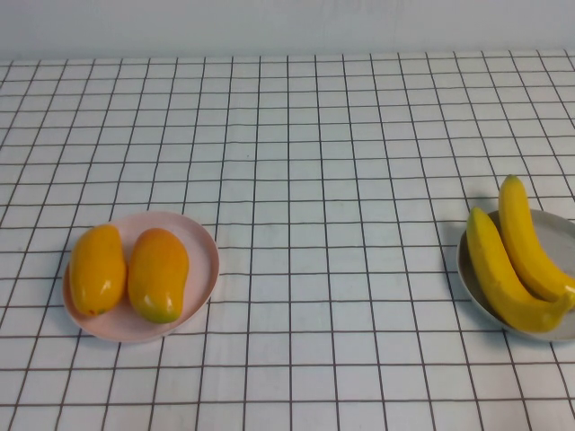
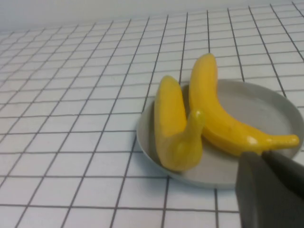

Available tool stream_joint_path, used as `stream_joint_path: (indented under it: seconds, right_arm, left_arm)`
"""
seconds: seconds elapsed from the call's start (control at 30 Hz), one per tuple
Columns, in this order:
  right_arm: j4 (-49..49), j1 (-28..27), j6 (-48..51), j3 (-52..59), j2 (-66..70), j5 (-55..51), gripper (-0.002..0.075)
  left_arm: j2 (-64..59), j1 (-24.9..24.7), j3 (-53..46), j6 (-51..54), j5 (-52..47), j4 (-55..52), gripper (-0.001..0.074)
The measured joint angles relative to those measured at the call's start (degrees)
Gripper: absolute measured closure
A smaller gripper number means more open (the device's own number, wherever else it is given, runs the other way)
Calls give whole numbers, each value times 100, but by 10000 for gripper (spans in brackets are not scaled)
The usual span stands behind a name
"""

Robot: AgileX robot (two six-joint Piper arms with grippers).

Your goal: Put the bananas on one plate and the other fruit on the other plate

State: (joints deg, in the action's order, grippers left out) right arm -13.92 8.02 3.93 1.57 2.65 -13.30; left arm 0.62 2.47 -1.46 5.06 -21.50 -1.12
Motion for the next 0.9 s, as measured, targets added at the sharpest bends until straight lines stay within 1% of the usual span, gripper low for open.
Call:
stream_joint_path:
  seconds: [0.03, 0.2, 0.3, 0.47, 0.7, 0.9]
  right_arm:
    - [205, -44, -187, 0, -11, -79, 741]
    - [1436, -228, -1888, 14, -22, -134, 741]
    - [1677, -226, -2280, 14, -161, -418, 741]
    - [1743, -226, -2150, 27, -309, -576, 741]
    - [1742, -226, -1397, 27, -309, -603, 741]
    - [1746, -226, -1290, 27, -309, -626, 741]
  left_arm:
    - [0, 0, 0, 0, 0, 0, 740]
    - [0, 0, 0, 0, 0, 0, 740]
    - [0, 0, 0, 0, 0, 0, 740]
    - [0, 0, 0, 0, 0, 0, 740]
    - [0, 0, 0, 0, 0, 0, 740]
    - [0, 0, 0, 0, 0, 0, 740]
